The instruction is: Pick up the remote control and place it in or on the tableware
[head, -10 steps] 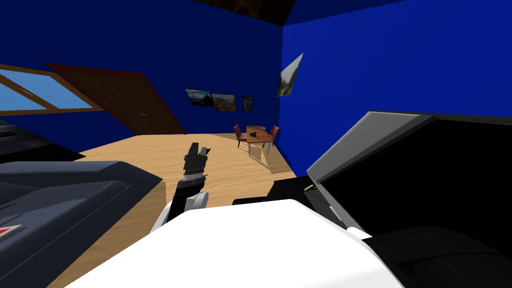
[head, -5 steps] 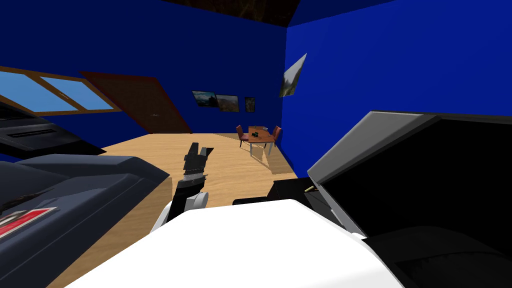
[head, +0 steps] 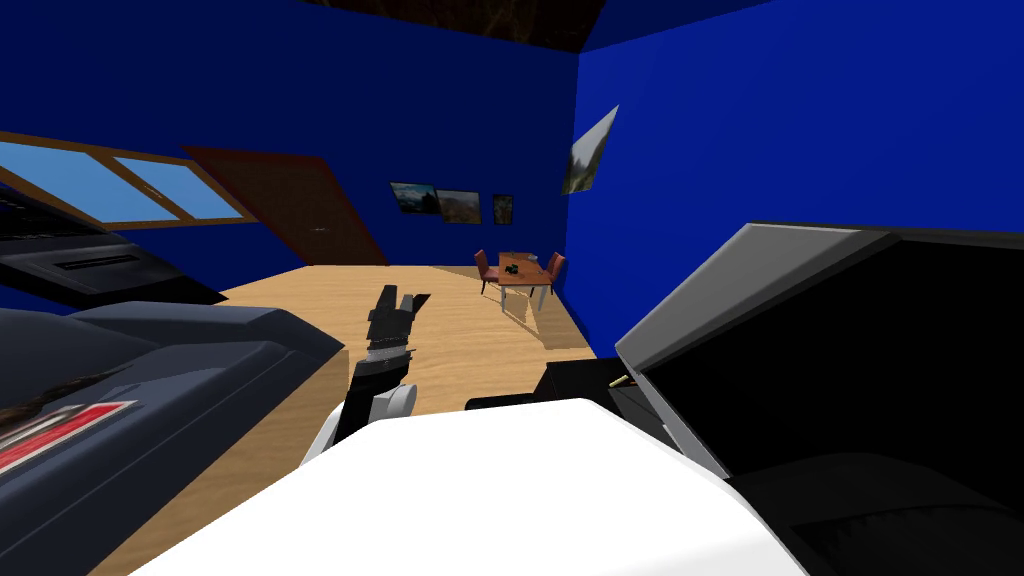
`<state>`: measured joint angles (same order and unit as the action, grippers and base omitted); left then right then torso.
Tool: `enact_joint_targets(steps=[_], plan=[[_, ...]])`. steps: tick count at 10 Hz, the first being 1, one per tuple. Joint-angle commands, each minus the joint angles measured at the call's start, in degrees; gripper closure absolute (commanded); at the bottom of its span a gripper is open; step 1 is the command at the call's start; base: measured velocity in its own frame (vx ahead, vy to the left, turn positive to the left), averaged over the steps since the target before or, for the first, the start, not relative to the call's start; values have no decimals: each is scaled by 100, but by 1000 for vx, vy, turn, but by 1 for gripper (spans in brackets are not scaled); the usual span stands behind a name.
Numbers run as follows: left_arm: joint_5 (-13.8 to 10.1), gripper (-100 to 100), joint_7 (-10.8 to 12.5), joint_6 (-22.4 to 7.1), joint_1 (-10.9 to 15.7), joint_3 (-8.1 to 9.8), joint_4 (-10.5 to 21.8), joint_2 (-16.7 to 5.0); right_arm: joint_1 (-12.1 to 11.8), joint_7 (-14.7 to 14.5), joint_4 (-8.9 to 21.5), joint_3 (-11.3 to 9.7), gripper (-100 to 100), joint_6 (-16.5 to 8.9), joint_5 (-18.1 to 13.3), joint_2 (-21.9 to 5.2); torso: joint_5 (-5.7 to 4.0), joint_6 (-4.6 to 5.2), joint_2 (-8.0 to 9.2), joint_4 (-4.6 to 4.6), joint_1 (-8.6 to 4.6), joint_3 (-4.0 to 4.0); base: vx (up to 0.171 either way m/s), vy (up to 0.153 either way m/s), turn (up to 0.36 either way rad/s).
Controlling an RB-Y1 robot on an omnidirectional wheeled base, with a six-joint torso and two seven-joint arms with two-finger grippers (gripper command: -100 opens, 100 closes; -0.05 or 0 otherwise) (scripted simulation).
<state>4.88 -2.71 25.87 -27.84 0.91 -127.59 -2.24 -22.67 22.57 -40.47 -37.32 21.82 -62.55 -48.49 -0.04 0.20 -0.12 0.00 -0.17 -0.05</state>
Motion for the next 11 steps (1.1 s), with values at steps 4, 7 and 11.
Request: enact_joint_targets(steps=[4,7,11], plan=[[0,0,0,0,0,0,0,0,3,-22,12,-1,100,-9,1,10,1,2,-4,-1,5,-2,-1,-1,3],[0,0,0,0,0,0,0,0,3,-19,13,1,0,-10,3,10,1,1,-5,-1,6,-3,0,0,0],[0,0,0,0,0,0,0,1,-44,198,-270,3,100,147,-86,-355,8,4,-7,-2,25,-4,9,31,-58]])
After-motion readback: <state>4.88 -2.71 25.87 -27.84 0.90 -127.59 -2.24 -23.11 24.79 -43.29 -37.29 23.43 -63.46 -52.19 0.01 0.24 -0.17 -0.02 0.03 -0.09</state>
